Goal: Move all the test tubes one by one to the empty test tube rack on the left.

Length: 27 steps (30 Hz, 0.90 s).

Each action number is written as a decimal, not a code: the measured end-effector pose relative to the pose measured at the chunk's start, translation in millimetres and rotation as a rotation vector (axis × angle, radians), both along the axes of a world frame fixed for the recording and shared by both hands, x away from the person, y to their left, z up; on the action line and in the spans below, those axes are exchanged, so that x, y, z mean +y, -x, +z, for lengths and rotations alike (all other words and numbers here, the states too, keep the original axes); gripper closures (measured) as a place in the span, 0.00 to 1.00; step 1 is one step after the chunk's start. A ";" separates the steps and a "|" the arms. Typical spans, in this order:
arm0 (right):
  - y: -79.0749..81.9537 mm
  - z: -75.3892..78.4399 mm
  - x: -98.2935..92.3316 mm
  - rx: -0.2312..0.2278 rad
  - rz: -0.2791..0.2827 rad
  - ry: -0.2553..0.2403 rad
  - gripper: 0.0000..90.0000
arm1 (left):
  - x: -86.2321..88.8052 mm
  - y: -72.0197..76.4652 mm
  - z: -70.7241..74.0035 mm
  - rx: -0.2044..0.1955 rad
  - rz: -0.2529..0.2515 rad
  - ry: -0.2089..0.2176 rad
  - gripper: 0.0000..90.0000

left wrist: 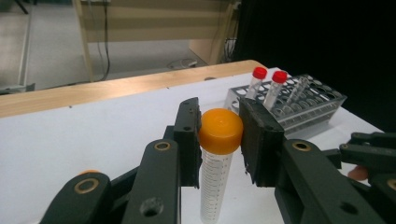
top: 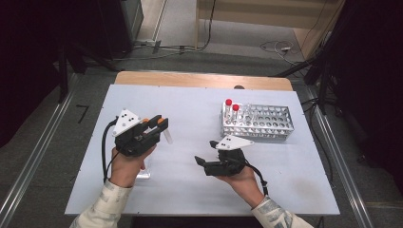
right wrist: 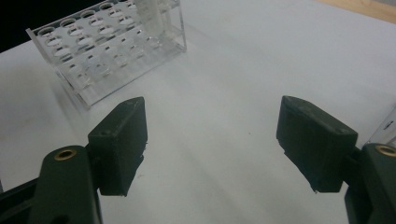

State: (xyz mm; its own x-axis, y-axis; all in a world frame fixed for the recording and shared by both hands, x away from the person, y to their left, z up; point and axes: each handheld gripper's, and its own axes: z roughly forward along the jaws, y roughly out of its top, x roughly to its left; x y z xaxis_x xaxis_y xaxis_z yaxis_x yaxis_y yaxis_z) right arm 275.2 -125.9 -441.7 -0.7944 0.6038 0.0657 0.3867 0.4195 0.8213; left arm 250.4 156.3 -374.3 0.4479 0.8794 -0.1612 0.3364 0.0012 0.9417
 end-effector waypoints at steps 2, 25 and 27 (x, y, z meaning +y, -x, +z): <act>-0.2 -0.3 0.3 0.000 0.002 0.001 0.26 | 4.7 -0.1 1.6 -0.003 0.011 0.007 0.78; -1.0 -0.7 -4.5 0.005 -0.009 0.000 0.26 | 39.6 -5.4 -3.6 -0.005 0.152 -0.049 0.77; -0.8 -0.7 -4.3 0.006 -0.009 -0.001 0.26 | 38.7 -5.7 -4.8 -0.007 0.159 -0.068 0.77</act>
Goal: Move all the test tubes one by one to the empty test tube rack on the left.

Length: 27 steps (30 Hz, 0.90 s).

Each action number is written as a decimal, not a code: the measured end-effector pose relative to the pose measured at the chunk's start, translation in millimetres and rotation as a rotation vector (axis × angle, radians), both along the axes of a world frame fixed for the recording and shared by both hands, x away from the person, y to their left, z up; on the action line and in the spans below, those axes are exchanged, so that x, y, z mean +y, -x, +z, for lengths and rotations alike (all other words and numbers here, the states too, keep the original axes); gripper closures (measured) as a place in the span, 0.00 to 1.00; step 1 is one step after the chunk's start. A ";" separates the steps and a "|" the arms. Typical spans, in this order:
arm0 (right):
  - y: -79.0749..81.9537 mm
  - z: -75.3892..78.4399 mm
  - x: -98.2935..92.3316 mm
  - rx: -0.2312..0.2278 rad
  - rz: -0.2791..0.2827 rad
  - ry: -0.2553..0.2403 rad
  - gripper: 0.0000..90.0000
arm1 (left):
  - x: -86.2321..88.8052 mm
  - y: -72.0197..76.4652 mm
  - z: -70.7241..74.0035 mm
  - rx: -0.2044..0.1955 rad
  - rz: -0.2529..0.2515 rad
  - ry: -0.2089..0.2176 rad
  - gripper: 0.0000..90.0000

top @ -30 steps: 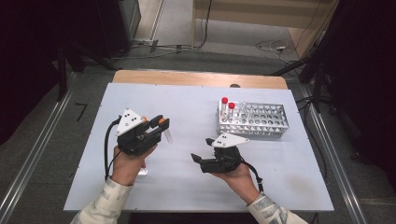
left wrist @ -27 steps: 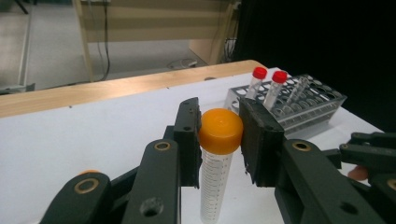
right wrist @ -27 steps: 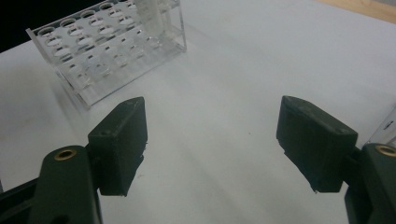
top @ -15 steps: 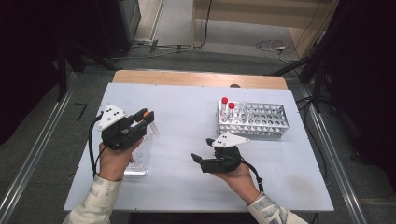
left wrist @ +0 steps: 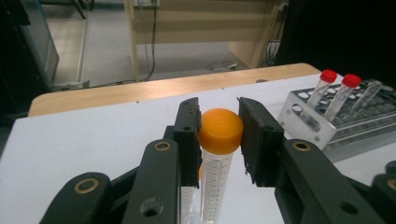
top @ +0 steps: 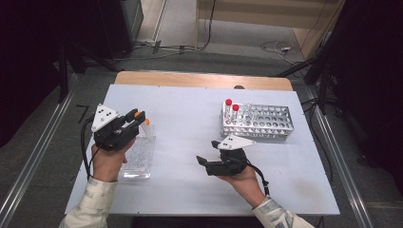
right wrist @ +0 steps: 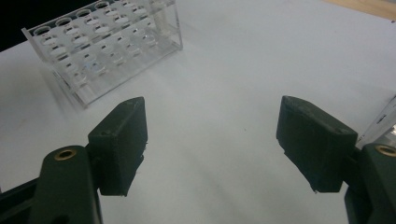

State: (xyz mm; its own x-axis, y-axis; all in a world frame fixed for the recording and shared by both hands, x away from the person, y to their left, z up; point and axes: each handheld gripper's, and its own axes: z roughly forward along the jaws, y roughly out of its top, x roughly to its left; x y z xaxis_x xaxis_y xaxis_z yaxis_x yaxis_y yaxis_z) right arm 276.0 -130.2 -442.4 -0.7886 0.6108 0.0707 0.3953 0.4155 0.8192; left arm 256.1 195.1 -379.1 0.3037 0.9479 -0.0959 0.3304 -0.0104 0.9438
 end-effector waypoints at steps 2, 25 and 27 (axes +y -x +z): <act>0.2 0.0 0.0 0.000 0.001 0.000 0.26 | -0.2 -0.6 -1.5 0.002 0.008 -0.010 0.77; 0.3 0.6 -3.4 -0.003 -0.001 0.002 0.26 | -10.3 -8.2 -29.4 0.049 0.021 -0.107 0.77; 0.3 0.8 -4.1 -0.002 -0.005 -0.001 0.26 | -11.1 -8.7 -32.3 0.056 0.024 -0.110 0.77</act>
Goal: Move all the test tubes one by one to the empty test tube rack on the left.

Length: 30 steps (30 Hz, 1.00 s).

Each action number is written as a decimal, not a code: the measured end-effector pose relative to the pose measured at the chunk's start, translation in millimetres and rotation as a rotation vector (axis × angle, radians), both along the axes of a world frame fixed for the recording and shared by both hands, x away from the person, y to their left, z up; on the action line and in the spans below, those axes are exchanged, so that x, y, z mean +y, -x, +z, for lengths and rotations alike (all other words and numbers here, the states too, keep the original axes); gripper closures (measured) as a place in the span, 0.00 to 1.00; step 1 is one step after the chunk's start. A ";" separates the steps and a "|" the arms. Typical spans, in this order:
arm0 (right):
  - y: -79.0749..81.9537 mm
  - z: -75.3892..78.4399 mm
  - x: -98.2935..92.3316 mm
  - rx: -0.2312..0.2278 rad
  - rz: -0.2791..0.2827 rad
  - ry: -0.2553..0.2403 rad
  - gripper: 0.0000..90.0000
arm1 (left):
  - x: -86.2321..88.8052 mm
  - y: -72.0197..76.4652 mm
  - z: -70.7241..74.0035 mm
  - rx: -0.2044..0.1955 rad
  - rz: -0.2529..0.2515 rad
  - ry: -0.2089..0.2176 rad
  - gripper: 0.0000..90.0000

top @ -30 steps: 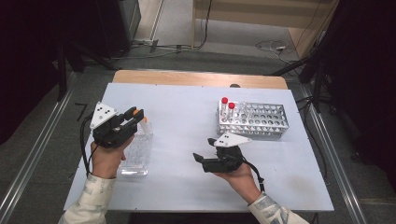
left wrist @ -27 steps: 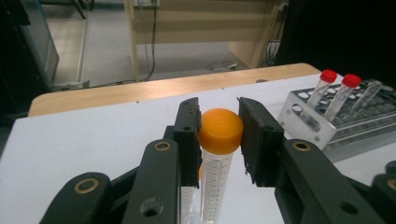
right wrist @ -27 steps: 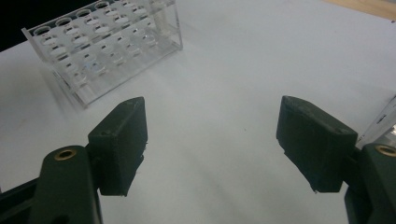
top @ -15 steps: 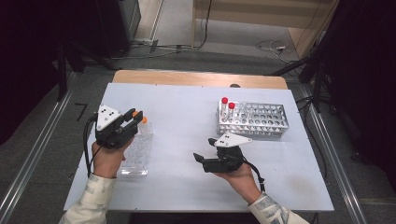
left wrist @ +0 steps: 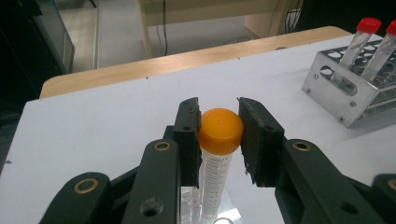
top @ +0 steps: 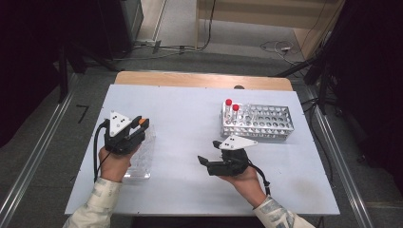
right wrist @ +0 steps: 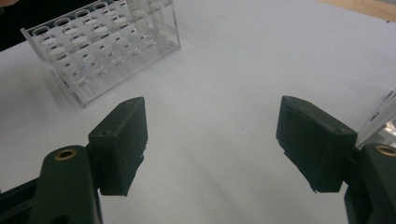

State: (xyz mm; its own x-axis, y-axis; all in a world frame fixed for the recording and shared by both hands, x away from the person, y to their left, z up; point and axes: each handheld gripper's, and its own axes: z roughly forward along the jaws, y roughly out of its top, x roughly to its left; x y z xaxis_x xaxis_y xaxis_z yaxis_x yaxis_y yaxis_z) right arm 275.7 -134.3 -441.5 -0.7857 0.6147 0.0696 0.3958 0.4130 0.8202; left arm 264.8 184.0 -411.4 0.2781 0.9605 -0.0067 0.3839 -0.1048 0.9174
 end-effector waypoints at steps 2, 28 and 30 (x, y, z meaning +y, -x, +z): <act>-0.1 0.1 -0.7 -0.002 0.001 -0.001 0.26 | -0.6 -0.3 -2.0 0.004 0.005 -0.007 0.77; 0.7 0.2 -2.1 -0.003 -0.002 -0.001 0.26 | 0.8 -3.0 -10.3 0.047 0.000 0.008 0.75; 0.7 0.2 -2.2 -0.004 -0.001 -0.001 0.26 | 1.3 -2.6 -9.8 0.046 0.003 0.012 0.73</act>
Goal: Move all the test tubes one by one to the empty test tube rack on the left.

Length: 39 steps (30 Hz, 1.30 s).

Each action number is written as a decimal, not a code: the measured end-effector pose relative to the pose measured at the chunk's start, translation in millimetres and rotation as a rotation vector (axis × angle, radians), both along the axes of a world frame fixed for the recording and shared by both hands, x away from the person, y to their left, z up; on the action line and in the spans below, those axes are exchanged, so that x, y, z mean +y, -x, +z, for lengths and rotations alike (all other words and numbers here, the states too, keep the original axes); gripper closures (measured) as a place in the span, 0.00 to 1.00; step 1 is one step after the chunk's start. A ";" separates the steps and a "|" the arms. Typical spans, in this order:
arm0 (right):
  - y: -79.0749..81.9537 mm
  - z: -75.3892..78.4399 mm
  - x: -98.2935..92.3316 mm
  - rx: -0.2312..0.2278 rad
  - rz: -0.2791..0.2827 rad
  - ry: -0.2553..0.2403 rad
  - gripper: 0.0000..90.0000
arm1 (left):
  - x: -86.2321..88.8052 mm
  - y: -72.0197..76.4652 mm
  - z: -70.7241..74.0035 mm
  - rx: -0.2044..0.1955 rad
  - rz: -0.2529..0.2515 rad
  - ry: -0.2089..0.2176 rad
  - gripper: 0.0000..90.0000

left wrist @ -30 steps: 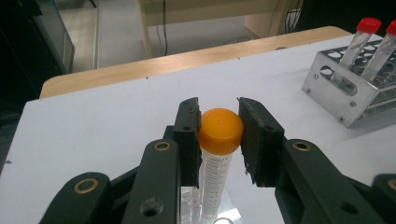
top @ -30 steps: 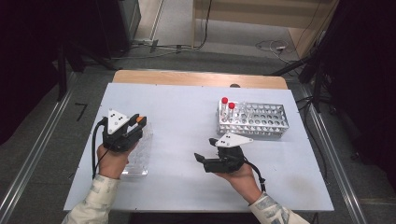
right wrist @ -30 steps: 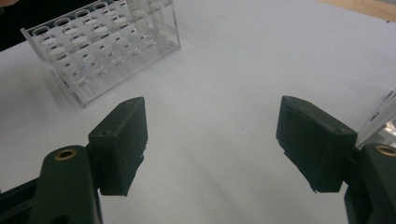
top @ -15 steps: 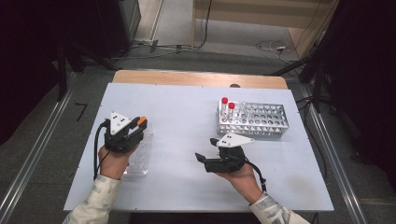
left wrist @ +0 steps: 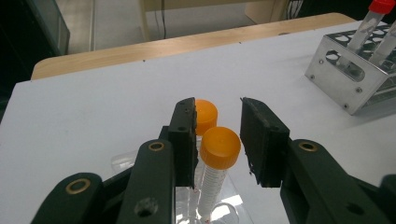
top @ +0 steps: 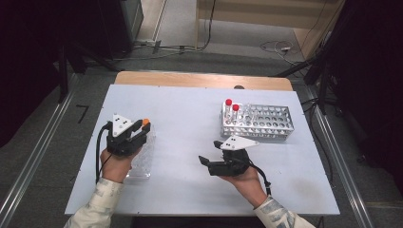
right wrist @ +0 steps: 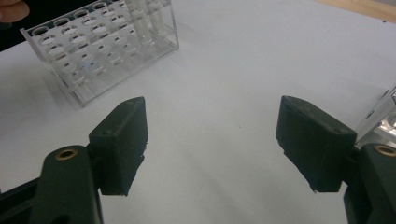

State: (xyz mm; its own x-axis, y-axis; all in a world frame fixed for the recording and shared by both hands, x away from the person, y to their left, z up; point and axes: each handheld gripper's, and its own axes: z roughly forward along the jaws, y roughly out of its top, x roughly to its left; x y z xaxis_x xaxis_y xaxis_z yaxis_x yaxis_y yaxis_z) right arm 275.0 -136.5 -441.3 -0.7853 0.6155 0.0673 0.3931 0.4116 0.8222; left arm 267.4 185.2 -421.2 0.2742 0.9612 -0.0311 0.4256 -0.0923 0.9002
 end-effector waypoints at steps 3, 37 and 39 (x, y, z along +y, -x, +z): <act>0.1 0.1 -0.2 0.000 -0.001 0.001 0.26 | 0.5 0.6 0.8 -0.005 0.001 0.005 0.73; -26.3 10.6 -41.2 -0.034 -0.167 -0.026 0.29 | 1.8 1.6 6.1 -0.013 0.043 0.088 0.29; -28.6 10.1 -42.8 -0.031 -0.181 -0.024 0.29 | 1.3 1.3 5.5 -0.011 0.043 0.087 0.28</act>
State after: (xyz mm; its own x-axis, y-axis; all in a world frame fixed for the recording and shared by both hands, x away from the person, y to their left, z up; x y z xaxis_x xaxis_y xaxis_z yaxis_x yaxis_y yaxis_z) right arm 303.6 -179.3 -431.2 -0.6639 0.7454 0.0607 0.4330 0.3170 0.8438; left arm 266.1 186.5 -415.7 0.2339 0.9657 -0.1127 0.4177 0.0048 0.9086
